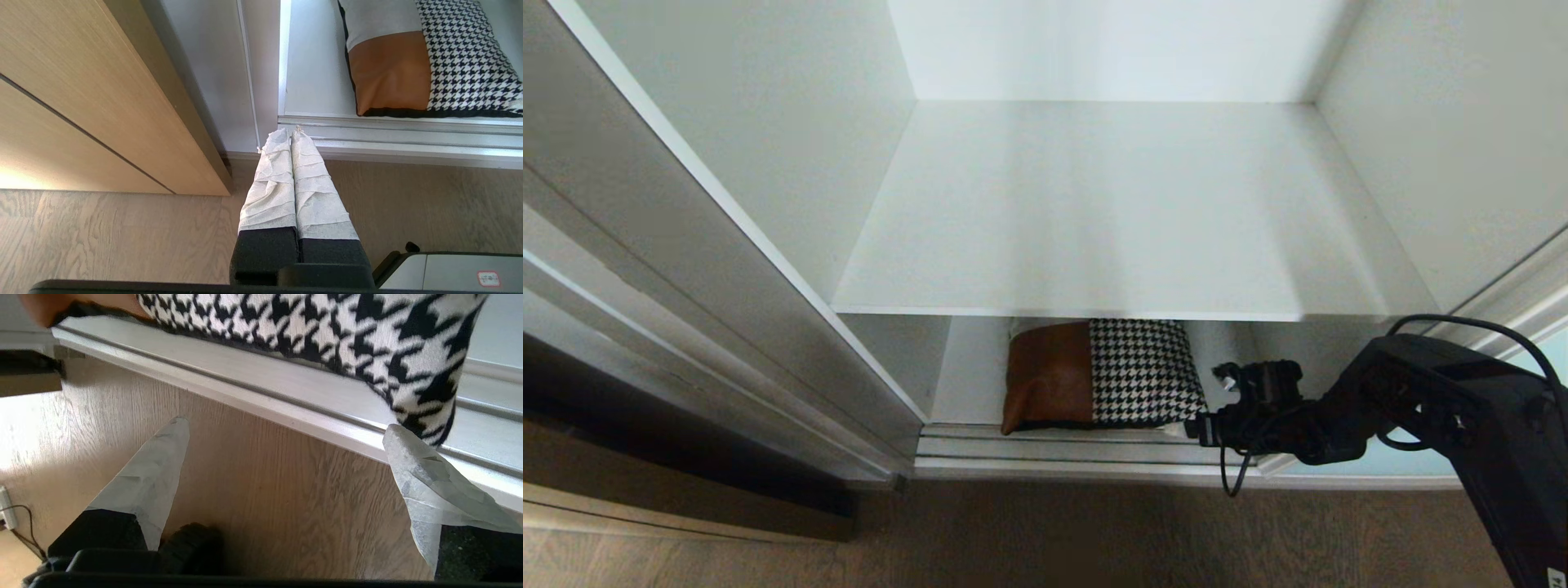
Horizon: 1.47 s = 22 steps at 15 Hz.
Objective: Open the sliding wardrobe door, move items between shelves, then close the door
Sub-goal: Place the pillow on the higher shelf
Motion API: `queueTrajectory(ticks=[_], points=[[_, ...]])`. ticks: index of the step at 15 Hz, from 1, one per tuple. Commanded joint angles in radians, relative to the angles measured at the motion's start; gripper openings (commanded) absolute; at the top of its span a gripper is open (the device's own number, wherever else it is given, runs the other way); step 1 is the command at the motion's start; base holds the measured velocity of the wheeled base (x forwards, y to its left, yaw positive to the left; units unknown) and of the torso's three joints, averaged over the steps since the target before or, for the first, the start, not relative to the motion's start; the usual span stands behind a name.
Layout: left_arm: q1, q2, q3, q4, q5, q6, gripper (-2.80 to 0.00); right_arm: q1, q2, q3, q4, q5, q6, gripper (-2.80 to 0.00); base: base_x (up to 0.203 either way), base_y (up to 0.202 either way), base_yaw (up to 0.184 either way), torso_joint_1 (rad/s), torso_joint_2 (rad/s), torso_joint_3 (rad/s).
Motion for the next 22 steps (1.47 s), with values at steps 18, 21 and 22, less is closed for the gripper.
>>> queueTrajectory(ticks=[18, 21, 22], points=[[0.000, 0.000, 0.002, 0.000, 0.000, 0.000, -2.80, -0.061, 0.079, -0.223, 0.129, -0.088, -0.146, 0.00, 0.000, 0.000, 0.000, 0.000, 0.00, 0.000], [0.000, 0.000, 0.001, 0.000, 0.000, 0.000, -2.80, -0.053, 0.086, -0.268, 0.181, -0.078, -0.136, 0.00, 0.000, 0.000, 0.000, 0.000, 0.00, 0.000], [0.000, 0.000, 0.002, 0.000, 0.000, 0.000, -2.80, -0.051, 0.095, -0.290, 0.197, -0.077, -0.127, 0.00, 0.000, 0.000, 0.000, 0.000, 0.00, 0.000]])
